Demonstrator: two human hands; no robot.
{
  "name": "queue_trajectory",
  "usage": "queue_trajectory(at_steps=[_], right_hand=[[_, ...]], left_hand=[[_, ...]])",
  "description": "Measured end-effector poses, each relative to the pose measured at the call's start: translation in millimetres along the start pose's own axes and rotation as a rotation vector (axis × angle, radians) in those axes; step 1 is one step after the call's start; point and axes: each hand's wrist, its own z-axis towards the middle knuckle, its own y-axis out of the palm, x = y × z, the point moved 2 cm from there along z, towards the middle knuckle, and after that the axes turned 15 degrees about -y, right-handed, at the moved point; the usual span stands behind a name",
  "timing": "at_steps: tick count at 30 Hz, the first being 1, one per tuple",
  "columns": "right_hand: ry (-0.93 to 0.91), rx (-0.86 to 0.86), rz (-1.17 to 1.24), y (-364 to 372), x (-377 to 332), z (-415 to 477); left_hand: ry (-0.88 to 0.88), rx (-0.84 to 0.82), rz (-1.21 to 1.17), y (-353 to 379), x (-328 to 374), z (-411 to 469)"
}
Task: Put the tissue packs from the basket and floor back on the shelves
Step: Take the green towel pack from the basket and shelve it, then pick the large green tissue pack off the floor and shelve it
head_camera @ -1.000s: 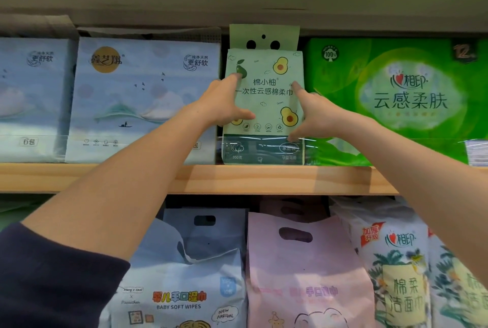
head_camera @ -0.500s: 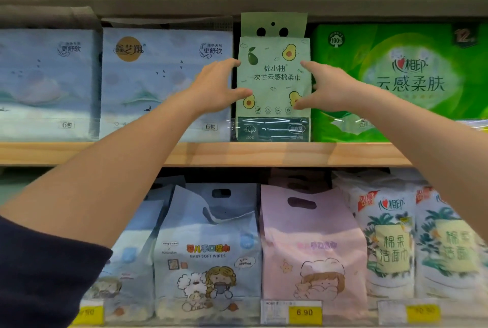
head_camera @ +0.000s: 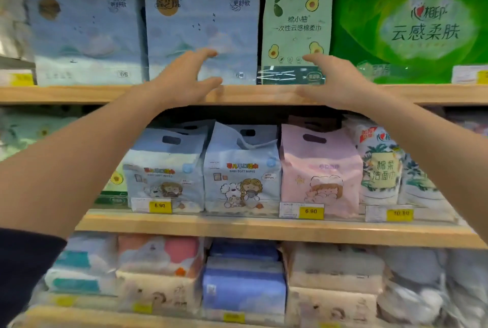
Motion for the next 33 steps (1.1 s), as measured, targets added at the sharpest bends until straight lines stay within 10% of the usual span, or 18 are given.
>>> queue_trajectory(at_steps=[16,33], right_hand=[[-0.236,-0.203,0.456,110,-122,-126],[-0.758,-0.533,0.72,209,-427,-243]], left_hand=[[-0.425,-0.2,0.407,-42,-95,-257],[-0.957,-0.336,0.648,-195,-168,-603]])
